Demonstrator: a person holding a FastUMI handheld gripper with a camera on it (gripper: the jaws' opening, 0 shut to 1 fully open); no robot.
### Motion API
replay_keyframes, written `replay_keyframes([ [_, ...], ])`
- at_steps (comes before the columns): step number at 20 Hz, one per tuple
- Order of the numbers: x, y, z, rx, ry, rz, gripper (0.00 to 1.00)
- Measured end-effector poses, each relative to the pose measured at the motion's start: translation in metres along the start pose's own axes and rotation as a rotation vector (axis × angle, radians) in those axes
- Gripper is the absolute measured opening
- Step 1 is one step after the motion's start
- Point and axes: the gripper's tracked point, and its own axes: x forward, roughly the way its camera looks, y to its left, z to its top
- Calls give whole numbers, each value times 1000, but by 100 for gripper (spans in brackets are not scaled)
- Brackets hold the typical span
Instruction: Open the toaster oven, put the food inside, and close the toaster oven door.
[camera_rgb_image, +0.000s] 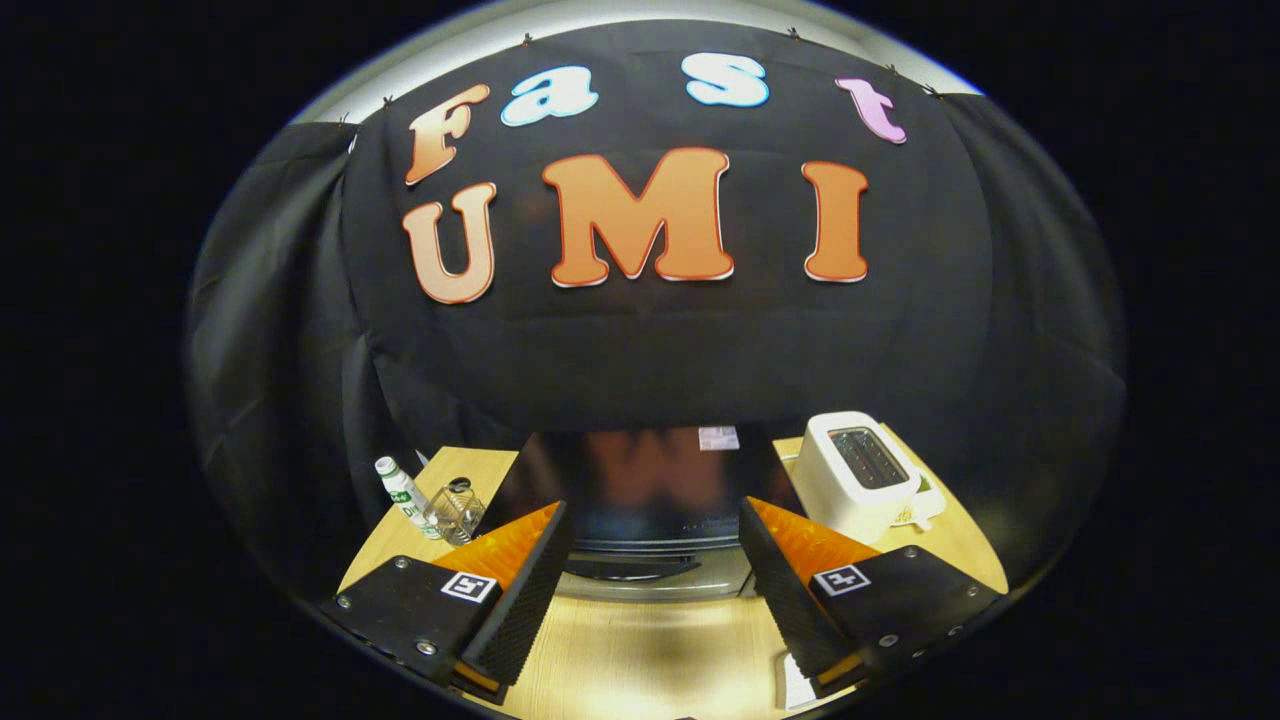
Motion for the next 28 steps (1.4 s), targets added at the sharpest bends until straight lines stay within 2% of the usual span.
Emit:
replay_keyframes([
  [6, -59, -22, 62, -26, -102, -10, 99],
  [12, -93, -38, 89, -9, -173, -31, 99],
  [28, -93, -34, 88, 6, -213, -17, 99],
])
